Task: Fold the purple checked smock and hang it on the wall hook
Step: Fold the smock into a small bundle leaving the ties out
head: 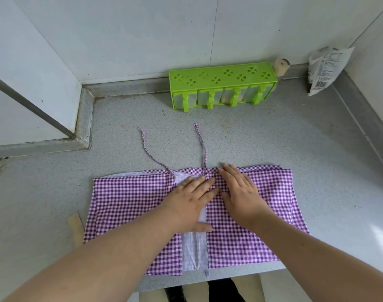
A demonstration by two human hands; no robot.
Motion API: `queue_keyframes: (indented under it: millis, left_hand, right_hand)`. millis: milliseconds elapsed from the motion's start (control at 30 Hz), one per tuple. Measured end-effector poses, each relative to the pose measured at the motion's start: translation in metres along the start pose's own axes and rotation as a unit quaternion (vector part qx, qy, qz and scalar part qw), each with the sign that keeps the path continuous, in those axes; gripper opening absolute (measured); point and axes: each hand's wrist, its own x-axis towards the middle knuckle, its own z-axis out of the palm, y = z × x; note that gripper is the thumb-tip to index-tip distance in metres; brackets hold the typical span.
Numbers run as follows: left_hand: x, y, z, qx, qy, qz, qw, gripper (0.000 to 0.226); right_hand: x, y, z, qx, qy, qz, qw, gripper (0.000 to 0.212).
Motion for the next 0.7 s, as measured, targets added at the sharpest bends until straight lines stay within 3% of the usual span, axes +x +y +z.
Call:
queue_keyframes:
  millis: [133,233,467,600,700]
  left_hand:
    - [0.002,0.002,-0.004,0.02,-0.027,-0.005,0.999,0.11]
    - [0.003,0.001,-0.003,0.006,-0.042,-0.008,0.999,0.11]
    - [0.004,-0.002,-0.003,-0.02,-0.049,-0.004,0.999,0.112]
    - [0.003,-0.001,-0.003,-0.026,-0.047,-0.006,0.999,0.113]
    - [0.003,0.0,-0.003,-0.023,-0.05,-0.011,0.998,0.113]
  right_hand:
    - [-0.025,0.022,-0.005,-0.121,0.019,0.082,0.989,0.069]
    - [-0.04,0.043,-0.008,-0.143,0.007,0.151,0.978,0.081]
    - [-0.048,0.078,-0.016,-0.12,0.024,0.156,0.98,0.083]
    - [-0.045,0.056,-0.02,-0.144,0.015,0.186,0.972,0.077]
    - [-0.057,0.016,-0.011,-0.127,0.007,0.135,0.983,0.076]
